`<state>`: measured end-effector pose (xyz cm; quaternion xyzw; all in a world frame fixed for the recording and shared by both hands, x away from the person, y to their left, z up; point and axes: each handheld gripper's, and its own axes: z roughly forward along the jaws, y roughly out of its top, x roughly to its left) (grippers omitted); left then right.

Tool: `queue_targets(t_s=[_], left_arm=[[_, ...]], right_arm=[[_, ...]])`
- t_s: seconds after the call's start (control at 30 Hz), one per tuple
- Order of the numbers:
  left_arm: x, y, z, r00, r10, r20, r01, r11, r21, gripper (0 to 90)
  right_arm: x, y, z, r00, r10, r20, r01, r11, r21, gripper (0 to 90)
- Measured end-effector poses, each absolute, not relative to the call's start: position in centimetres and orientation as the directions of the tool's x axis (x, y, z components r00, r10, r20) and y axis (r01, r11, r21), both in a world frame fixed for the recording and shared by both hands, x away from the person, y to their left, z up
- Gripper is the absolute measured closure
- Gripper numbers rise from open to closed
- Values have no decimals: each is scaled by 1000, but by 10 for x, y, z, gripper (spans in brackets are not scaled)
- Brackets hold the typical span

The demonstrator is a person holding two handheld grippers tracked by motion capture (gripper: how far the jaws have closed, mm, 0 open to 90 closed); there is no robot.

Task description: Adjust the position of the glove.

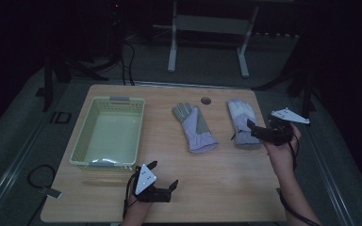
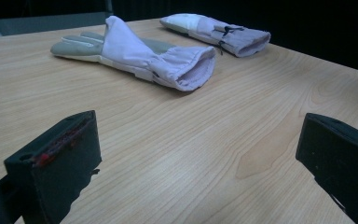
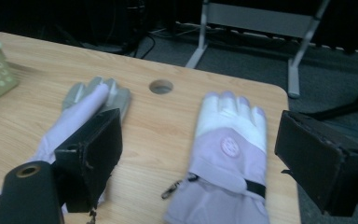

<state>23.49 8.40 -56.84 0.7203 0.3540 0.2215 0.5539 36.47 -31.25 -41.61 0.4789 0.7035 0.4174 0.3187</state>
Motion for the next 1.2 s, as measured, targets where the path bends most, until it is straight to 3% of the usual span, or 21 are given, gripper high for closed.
queue_targets(t_s=[0.27, 0.6, 1.2], left_arm=[[235, 84, -568, 653, 753, -75, 266, -136, 954, 0], [235, 83, -568, 655, 752, -72, 265, -139, 954, 0], [234, 83, -568, 660, 748, -70, 263, -142, 954, 0]], right_arm=[[375, -291, -406, -393, 919, -34, 407, 207, 890, 146], [386, -256, -401, -477, 879, -7, 404, 227, 886, 219], [421, -199, -438, -593, 805, -26, 419, 337, 843, 361]])
